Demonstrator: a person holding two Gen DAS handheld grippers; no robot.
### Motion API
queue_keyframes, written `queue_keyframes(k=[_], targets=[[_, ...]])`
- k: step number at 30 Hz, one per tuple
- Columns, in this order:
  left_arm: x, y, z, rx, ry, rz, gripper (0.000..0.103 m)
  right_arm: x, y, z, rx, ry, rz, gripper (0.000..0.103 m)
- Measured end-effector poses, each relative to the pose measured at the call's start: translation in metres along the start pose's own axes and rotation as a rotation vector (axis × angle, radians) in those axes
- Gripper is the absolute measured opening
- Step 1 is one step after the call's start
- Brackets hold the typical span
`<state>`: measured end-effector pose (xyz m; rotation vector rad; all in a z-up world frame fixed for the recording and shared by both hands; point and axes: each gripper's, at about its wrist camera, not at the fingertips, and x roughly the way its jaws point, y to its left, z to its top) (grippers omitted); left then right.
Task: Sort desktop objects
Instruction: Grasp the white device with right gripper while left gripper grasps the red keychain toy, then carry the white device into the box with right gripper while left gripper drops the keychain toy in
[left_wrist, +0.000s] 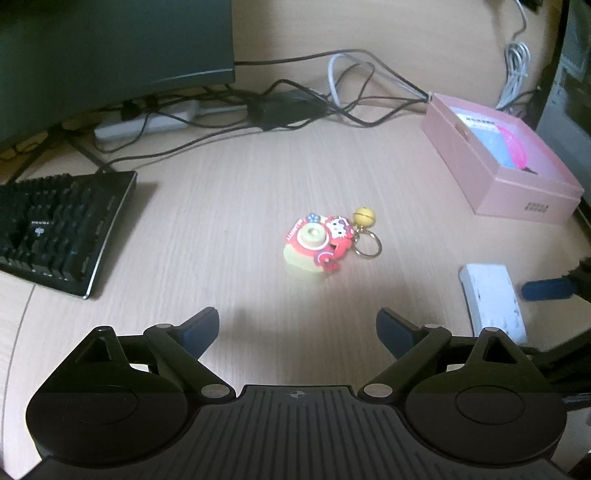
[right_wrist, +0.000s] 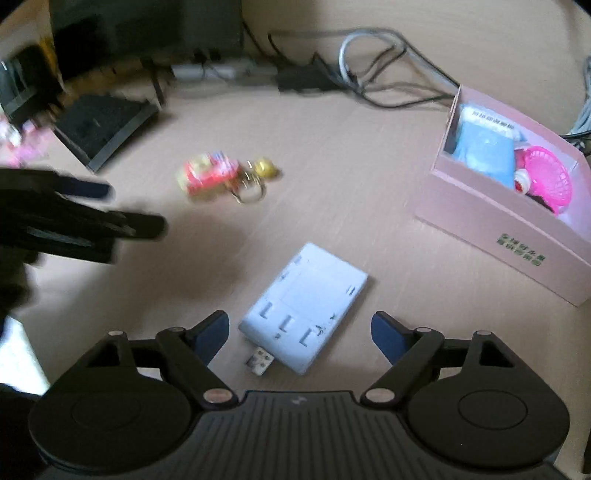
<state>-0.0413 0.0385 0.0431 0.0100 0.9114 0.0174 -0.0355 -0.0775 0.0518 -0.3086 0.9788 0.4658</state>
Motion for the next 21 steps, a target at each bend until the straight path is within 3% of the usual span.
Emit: queue_keyframes(k=[3, 4, 8, 12, 14, 15, 16, 18, 19, 21], targets=[[0.002, -0.006, 0.005, 0.030, -0.026, -0.008, 0.096, -0.013, -0.007, -0.015, -0.066, -0.055, -0.179, 0.084], [0.005, -0.008, 0.008, 0.048, -0.040, -0.015, 0.096, -0.021, -0.017, -0.022, -0.052, -0.074, -0.198, 0.084], [0.030, -0.019, 0.024, 0.116, -0.075, 0.014, 0.096, -0.040, -0.052, -0.033, 0.098, -0.120, -0.018, 0.084], [0.055, -0.025, 0.037, 0.141, -0.056, 0.056, 0.080, -0.031, -0.044, -0.023, 0.011, -0.191, -0.022, 0.083], [0.060, -0.026, 0.041, 0.143, -0.056, 0.053, 0.077, -0.018, -0.045, -0.012, -0.036, -0.180, -0.017, 0.083], [0.060, -0.027, 0.041, 0.144, -0.055, 0.050, 0.067, -0.013, -0.046, -0.007, -0.038, -0.173, -0.004, 0.083], [0.060, -0.028, 0.042, 0.148, -0.051, 0.049, 0.056, -0.007, -0.049, -0.003, -0.035, -0.162, 0.010, 0.081], [0.057, -0.029, 0.040, 0.155, -0.047, 0.051, 0.054, -0.001, -0.051, 0.002, -0.016, -0.130, 0.028, 0.065], [0.055, -0.029, 0.037, 0.156, -0.046, 0.049, 0.052, 0.002, -0.054, 0.004, 0.001, -0.108, 0.035, 0.053], [0.048, -0.031, 0.031, 0.158, -0.046, 0.038, 0.051, 0.002, -0.057, 0.003, 0.023, -0.085, 0.049, 0.048]])
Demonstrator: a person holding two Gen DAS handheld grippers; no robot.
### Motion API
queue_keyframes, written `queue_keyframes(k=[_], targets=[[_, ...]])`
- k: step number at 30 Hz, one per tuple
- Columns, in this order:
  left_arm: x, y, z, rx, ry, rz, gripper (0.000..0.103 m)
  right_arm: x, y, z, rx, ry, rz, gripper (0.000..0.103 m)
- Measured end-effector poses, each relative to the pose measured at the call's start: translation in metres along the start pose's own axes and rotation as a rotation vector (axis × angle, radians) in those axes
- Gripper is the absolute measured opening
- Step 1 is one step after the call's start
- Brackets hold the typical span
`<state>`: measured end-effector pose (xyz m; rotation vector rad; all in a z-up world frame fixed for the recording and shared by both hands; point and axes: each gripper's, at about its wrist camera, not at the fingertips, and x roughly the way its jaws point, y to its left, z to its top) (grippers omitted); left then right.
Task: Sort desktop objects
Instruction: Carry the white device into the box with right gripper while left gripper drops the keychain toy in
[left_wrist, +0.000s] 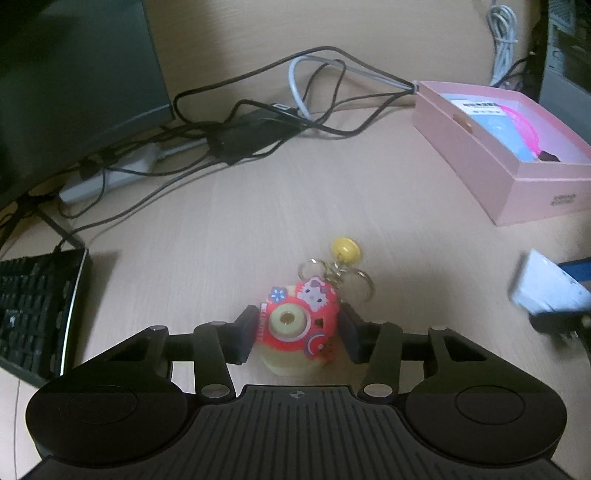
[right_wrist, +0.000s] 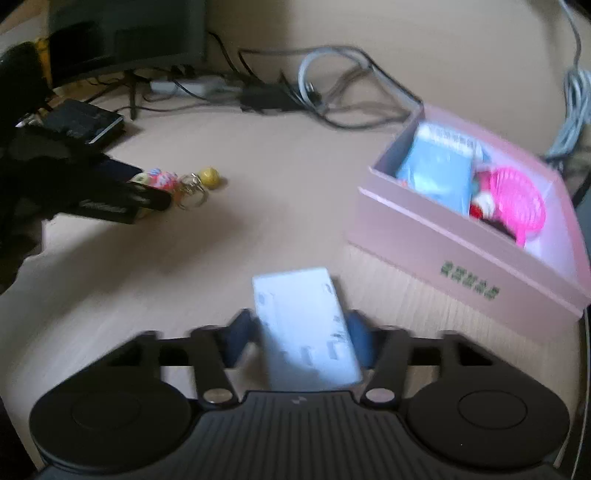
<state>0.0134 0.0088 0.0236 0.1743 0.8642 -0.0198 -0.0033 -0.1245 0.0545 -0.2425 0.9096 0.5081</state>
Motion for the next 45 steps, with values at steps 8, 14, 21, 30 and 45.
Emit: queue_keyframes(k=[8, 14, 21, 30, 45], targets=[[-0.086, -0.008, 0.008, 0.050, -0.131, -0.102, 0.047, -0.078, -0.016, 0.004, 0.050, -0.088, 0.016, 0.047], [-0.148, -0.024, 0.069, 0.099, -0.343, -0.199, 0.048, -0.172, -0.043, 0.034, 0.072, -0.302, -0.120, 0.047], [-0.132, -0.068, 0.133, 0.160, -0.417, -0.296, 0.048, -0.212, -0.082, 0.052, 0.152, -0.444, -0.250, 0.047], [-0.049, -0.114, 0.192, 0.122, -0.301, -0.391, 0.067, -0.171, -0.131, 0.096, 0.331, -0.478, -0.239, 0.047], [-0.030, -0.043, 0.117, 0.058, -0.153, -0.187, 0.094, -0.054, -0.167, 0.102, 0.471, -0.272, -0.246, 0.047]])
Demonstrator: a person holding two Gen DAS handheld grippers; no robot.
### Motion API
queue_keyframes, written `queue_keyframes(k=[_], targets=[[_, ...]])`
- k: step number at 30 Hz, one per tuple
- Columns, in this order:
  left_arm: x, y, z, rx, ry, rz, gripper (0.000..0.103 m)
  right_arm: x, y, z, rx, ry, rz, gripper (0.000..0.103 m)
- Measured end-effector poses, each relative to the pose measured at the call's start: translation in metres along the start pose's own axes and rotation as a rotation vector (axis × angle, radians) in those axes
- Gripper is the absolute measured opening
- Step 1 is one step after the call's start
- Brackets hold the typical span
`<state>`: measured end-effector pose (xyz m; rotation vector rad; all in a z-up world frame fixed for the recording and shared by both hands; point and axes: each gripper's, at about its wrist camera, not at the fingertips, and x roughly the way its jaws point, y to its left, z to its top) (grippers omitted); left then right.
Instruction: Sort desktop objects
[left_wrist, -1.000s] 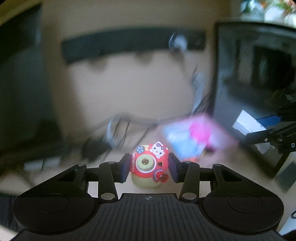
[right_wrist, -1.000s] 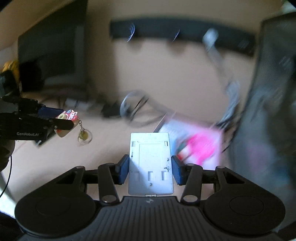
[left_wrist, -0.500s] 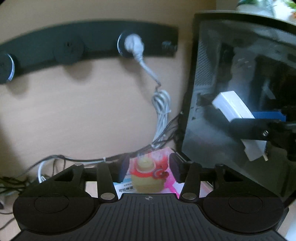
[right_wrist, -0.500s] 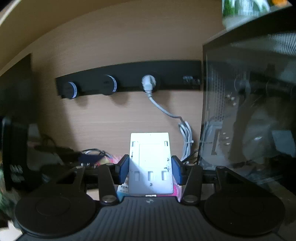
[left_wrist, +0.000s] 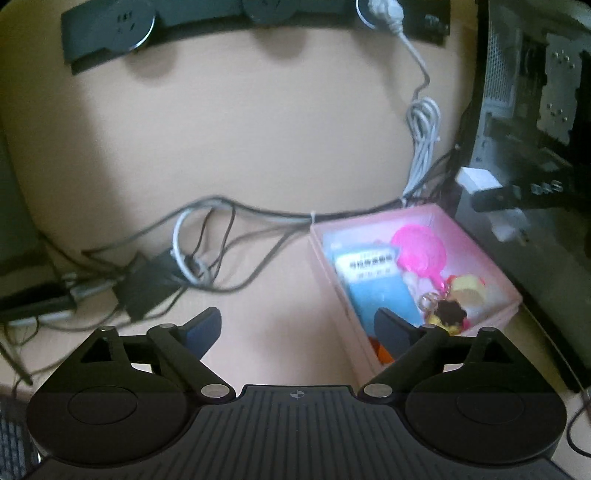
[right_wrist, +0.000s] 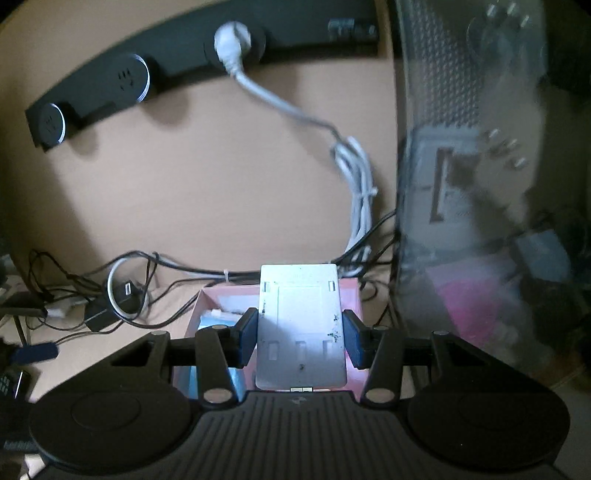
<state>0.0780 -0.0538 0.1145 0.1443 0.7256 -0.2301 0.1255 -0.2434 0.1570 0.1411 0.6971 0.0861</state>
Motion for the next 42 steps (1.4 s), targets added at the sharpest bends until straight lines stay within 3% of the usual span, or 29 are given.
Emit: queue_keyframes(k=[3, 5, 7, 11, 14, 19, 24, 29, 34, 42], targets=[[-0.004, -0.001, -0.002, -0.008, 0.000, -0.008, 0.095, 0.015, 0.001, -0.002, 0.008, -0.014, 0.011, 0.049], [-0.009, -0.003, -0.002, -0.007, -0.013, -0.004, 0.097, 0.020, 0.002, -0.003, 0.015, -0.018, -0.017, 0.062], [-0.014, -0.002, -0.003, -0.008, -0.030, 0.003, 0.101, 0.010, 0.006, -0.007, -0.007, -0.042, -0.013, 0.064], [-0.024, 0.003, -0.023, -0.009, -0.052, 0.018, 0.103, -0.033, 0.017, -0.036, -0.073, -0.108, 0.015, 0.088], [-0.021, 0.009, -0.056, 0.018, -0.019, 0.025, 0.103, -0.060, 0.029, -0.077, -0.154, -0.120, 0.026, 0.103], [-0.007, 0.015, -0.124, 0.102, 0.041, 0.142, 0.103, -0.068, 0.045, -0.157, -0.239, -0.027, 0.017, 0.103], [0.000, 0.022, -0.150, -0.038, 0.099, 0.094, 0.103, -0.046, 0.049, -0.196, -0.234, 0.089, -0.004, 0.103], [0.007, 0.023, -0.158, -0.139, 0.056, 0.101, 0.103, -0.024, 0.051, -0.208, -0.252, 0.148, -0.029, 0.103], [0.017, 0.015, -0.159, -0.106, -0.031, 0.086, 0.103, -0.019, 0.049, -0.213, -0.246, 0.089, 0.019, 0.103], [0.040, 0.015, -0.138, -0.111, -0.037, 0.076, 0.103, 0.002, 0.042, -0.204, -0.247, 0.021, 0.064, 0.103]])
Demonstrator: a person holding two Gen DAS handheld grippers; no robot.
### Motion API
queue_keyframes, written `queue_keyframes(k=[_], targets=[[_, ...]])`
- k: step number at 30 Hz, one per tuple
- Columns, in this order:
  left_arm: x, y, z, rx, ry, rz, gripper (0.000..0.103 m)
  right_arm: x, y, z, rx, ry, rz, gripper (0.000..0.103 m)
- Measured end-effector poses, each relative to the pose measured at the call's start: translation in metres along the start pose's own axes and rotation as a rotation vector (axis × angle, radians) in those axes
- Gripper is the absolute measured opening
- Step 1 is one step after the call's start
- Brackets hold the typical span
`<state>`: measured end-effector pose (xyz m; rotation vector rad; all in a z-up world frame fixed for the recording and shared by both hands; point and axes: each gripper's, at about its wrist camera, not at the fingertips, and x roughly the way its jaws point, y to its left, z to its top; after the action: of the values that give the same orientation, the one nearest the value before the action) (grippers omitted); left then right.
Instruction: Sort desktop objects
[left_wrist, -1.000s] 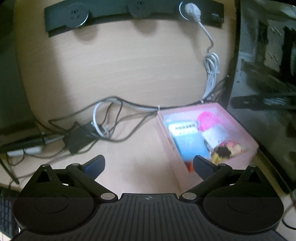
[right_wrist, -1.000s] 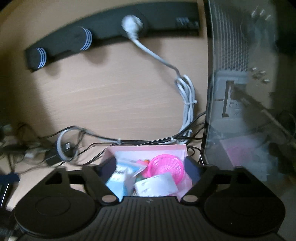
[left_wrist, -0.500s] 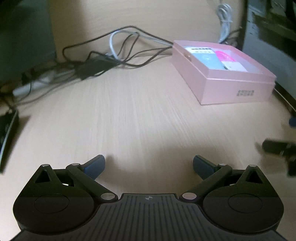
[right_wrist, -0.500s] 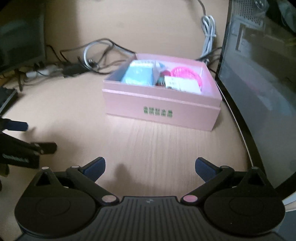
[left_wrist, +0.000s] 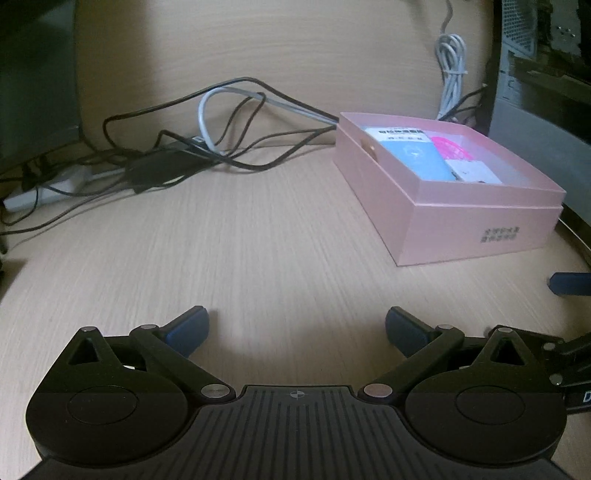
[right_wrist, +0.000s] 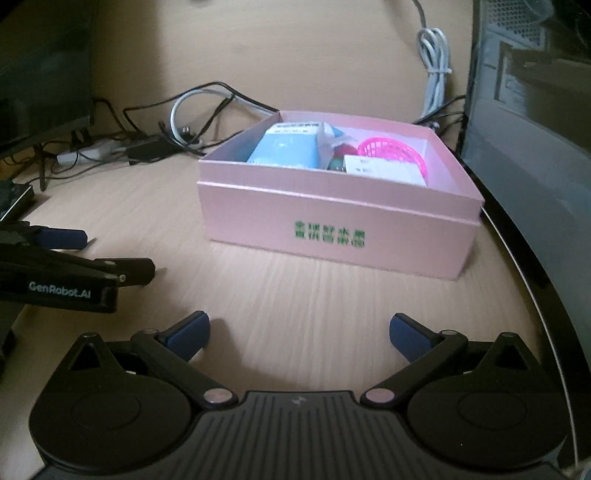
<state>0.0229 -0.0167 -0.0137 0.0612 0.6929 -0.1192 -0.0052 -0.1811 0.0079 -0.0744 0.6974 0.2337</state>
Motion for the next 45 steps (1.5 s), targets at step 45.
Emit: queue_keyframes(k=[45], targets=[[-0.0002, -0.0002, -0.0008, -0.006, 0.000, 0.006, 0.103, 0.0041, -0.0043, 0.0038, -0.017, -0.002, 0.023, 0.103]])
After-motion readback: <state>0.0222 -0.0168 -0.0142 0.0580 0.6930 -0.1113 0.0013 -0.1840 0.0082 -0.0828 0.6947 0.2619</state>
